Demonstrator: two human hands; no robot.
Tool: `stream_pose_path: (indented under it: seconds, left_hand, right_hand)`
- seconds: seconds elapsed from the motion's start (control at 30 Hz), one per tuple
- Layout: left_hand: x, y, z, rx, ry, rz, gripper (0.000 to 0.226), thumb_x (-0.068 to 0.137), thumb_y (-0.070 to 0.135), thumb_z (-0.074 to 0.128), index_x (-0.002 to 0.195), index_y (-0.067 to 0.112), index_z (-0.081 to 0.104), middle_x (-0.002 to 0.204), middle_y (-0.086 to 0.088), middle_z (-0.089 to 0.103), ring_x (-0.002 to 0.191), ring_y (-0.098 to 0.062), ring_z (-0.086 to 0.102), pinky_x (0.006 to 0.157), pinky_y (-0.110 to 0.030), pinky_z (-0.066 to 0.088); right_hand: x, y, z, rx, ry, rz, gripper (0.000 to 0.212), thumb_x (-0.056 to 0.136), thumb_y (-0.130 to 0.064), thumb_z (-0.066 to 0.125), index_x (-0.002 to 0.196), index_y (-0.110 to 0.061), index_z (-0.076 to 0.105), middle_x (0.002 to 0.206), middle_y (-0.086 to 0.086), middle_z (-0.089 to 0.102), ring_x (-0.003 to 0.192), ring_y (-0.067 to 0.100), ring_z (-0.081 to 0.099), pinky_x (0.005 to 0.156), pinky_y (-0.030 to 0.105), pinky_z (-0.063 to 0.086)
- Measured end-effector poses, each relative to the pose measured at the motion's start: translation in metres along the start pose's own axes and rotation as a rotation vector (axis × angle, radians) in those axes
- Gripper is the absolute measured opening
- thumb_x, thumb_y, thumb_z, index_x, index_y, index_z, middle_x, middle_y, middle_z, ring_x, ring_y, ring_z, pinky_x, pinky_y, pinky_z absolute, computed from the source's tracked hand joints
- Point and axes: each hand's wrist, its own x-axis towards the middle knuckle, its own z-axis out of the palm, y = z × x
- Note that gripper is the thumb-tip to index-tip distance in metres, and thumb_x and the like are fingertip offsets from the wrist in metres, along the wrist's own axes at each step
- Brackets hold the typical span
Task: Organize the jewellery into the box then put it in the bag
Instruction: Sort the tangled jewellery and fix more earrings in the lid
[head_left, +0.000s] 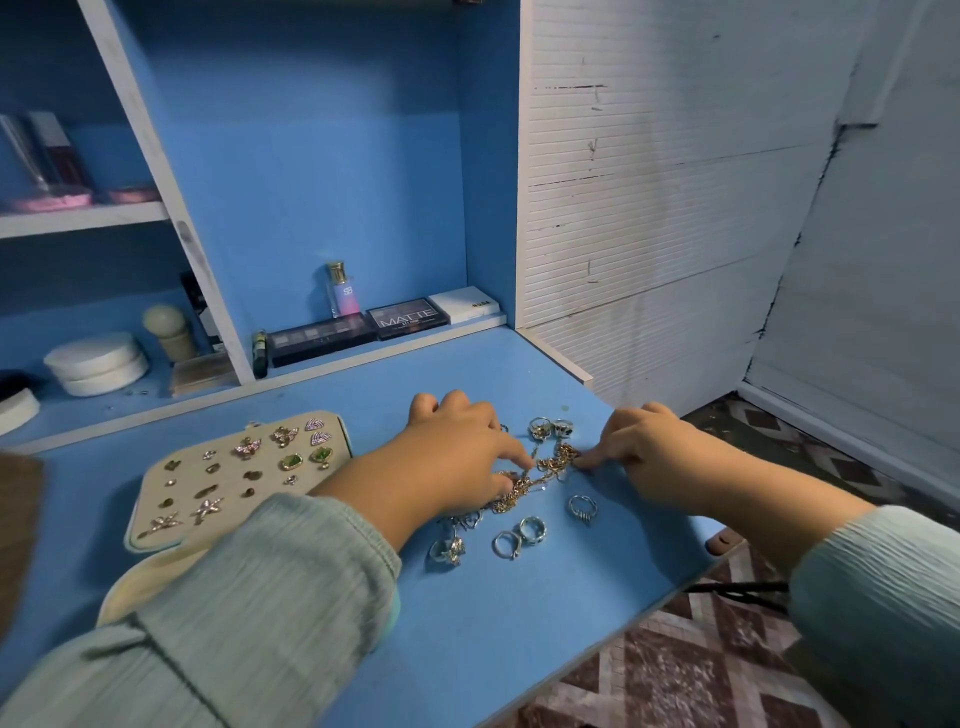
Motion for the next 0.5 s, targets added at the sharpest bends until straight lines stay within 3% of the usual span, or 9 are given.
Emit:
stream_pose_path:
  seconds: [0.1,0.27,0.37,0.5]
  left_hand:
    - [0.005,0.003,0.004,-0.011,-0.023,0.044,0.034,0.098,0.043,0.039,0.129,0.055,0.042,0.126,0.011,0.037,0.123,-0.015,0.024,0.101,-0.034,0.011]
    - [0.004,-0.008,0.009,-0.118,0.003,0.013,0.021,0.090,0.050,0.052,0.109,0.054,0.060,0.110,0.018,0.035,0.118,-0.011,0.024,0.091,-0.029,0.010]
    - [0.000,-0.015,0.011,-0.169,0.001,-0.029,0.015,0.086,0.052,0.057,0.098,0.051,0.065,0.109,0.019,0.036,0.115,-0.008,0.024,0.088,-0.028,0.010]
    - [-0.002,-0.019,0.011,-0.208,0.008,-0.063,0.006,0.083,0.051,0.061,0.087,0.048,0.065,0.112,0.020,0.039,0.114,-0.007,0.025,0.088,-0.028,0.011]
  right_hand:
    - [0.002,0.004,0.000,0.089,0.060,0.004,0.056,0.084,0.004,0.039,0.095,-0.041,0.070,0.100,-0.017,0.049,0.104,0.017,0.042,0.095,0.034,0.039]
    - [0.007,0.000,0.002,0.115,0.025,0.008,0.051,0.089,-0.001,0.037,0.115,-0.036,0.064,0.102,-0.008,0.046,0.102,0.013,0.039,0.094,0.033,0.039]
    - [0.008,-0.002,0.001,0.159,0.037,-0.002,0.046,0.088,-0.001,0.041,0.106,-0.033,0.069,0.105,-0.009,0.048,0.100,0.009,0.040,0.094,0.029,0.039]
    - [0.008,-0.005,0.002,0.204,0.083,0.015,0.028,0.092,-0.010,0.049,0.098,-0.028,0.068,0.098,-0.009,0.050,0.087,0.010,0.047,0.082,0.022,0.040]
